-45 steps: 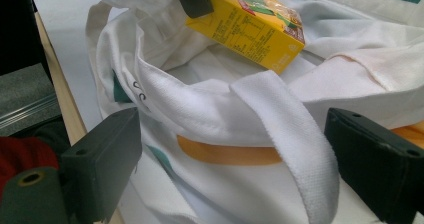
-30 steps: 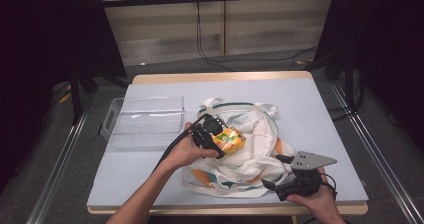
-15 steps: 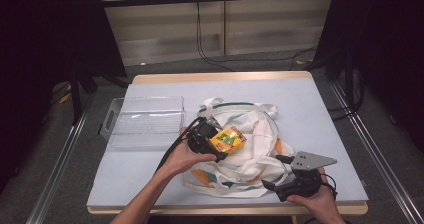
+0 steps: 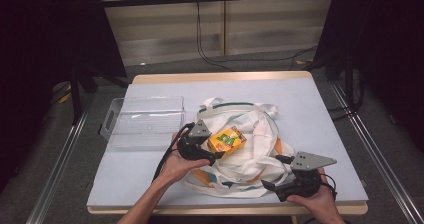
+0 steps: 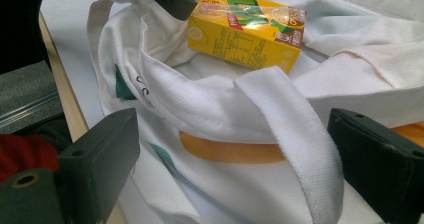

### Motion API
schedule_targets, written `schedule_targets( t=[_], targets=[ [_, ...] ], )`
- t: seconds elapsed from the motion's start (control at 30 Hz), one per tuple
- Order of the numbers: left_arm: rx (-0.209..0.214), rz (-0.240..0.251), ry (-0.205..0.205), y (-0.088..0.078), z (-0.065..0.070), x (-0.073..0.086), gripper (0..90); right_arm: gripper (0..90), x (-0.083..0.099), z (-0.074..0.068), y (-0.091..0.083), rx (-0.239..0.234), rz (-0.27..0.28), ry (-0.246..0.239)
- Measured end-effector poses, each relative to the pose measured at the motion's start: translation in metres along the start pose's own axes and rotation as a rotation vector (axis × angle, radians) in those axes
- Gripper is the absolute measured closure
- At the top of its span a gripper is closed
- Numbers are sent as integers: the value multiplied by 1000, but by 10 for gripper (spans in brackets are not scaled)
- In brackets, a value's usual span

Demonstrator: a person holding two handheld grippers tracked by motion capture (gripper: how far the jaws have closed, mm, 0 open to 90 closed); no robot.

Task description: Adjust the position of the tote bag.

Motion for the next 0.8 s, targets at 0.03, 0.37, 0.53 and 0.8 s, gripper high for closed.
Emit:
schedule_targets(
  t=[0.03, 0.37, 0.53, 0.8],
  targets=[
    [3, 14, -6, 0, -1, 1, 188, 77, 0, 0, 0, -2, 1, 3],
    [18, 114, 78, 6, 5, 9, 157, 78, -1, -1, -1, -8, 6, -3],
    [16, 157, 96, 9, 4, 13, 174, 79, -1, -2, -2, -10, 8, 2],
    [17, 188, 140, 13, 4, 18, 176, 78, -3, -2, 1, -11, 11, 9]
  ],
)
Point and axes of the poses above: each handheld gripper's, and its own axes: y roughly forward along the jaws, x roughly out of its underside, z roughly to its right, the point moved 9 cm from there along y, roughly forward along the jaws
